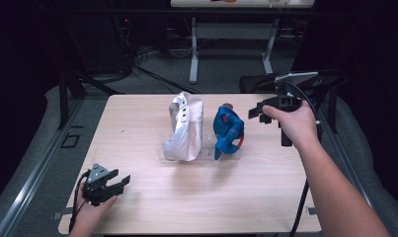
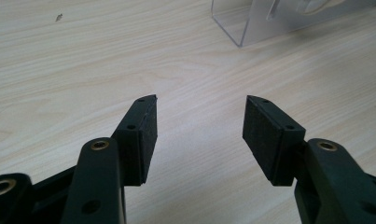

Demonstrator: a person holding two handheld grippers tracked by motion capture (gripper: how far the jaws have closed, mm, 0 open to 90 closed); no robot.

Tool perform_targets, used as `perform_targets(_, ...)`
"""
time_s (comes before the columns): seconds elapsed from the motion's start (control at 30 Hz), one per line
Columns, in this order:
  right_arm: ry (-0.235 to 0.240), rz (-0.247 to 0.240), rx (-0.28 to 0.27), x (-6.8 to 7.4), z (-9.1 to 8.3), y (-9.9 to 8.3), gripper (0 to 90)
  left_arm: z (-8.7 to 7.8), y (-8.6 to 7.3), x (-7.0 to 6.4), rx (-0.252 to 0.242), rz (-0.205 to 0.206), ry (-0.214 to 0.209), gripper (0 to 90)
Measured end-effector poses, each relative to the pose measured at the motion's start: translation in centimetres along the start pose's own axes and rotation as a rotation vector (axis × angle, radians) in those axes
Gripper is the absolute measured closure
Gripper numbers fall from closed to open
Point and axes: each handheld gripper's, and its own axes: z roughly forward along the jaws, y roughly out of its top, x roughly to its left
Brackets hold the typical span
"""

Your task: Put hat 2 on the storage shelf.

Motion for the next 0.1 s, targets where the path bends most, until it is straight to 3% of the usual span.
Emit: perform_targets(0.1, -0.030, -0.050, -0.002, -0.3, 0.1, -2.0, 50.9, 0.3, 0.3, 0.0, -0.010, -0.011, -0.009, 45.5)
